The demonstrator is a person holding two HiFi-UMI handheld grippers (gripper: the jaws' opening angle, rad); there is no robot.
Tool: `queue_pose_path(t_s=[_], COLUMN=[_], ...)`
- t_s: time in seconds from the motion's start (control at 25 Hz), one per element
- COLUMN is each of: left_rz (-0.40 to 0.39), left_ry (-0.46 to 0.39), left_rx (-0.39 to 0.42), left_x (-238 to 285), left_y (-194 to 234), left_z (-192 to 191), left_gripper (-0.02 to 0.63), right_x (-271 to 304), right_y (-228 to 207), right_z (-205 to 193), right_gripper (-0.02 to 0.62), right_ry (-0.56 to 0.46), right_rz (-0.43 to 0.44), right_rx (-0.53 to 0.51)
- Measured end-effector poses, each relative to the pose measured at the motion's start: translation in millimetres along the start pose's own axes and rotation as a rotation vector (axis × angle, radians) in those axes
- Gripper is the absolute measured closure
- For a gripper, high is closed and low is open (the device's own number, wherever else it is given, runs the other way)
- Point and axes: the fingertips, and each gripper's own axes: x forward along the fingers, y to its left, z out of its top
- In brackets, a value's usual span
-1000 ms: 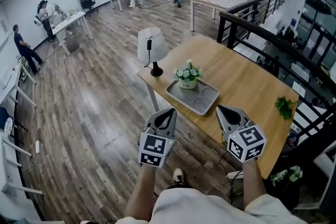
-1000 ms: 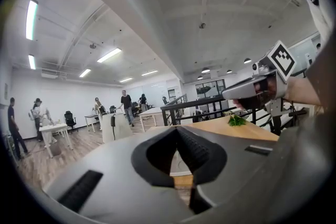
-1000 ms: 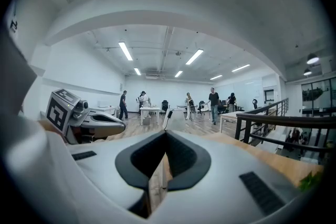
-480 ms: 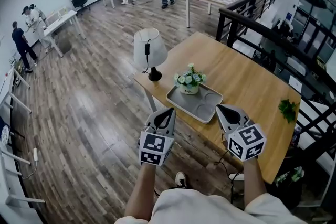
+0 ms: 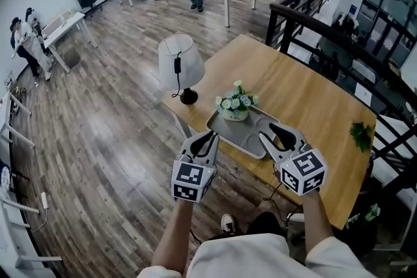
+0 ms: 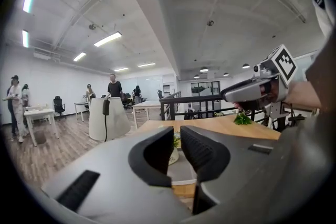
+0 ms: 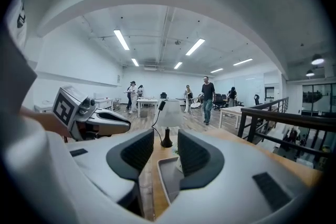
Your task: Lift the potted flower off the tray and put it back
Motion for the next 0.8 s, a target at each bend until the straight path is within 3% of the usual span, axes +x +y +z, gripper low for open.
queue_pose_path(t_s=[0.24,0.8], left_rz=[-0.004,-0.028], left_ry=[0.003,0.036], left_rx=[-0.036,-0.041], left_x=[27.2,104.0], left_y=[20.8,41.9], left_z=[-13.3,-52.2], left_gripper=[0.446,0.388], right_x=[30.0,109.9], right_y=[-18.0,-84.7], right_z=[-22.9,-85.7], right_gripper=[0.396,0.292], right_ry=[0.040,0.107], right_rz=[0.006,0.053], right_rx=[0.024,0.044])
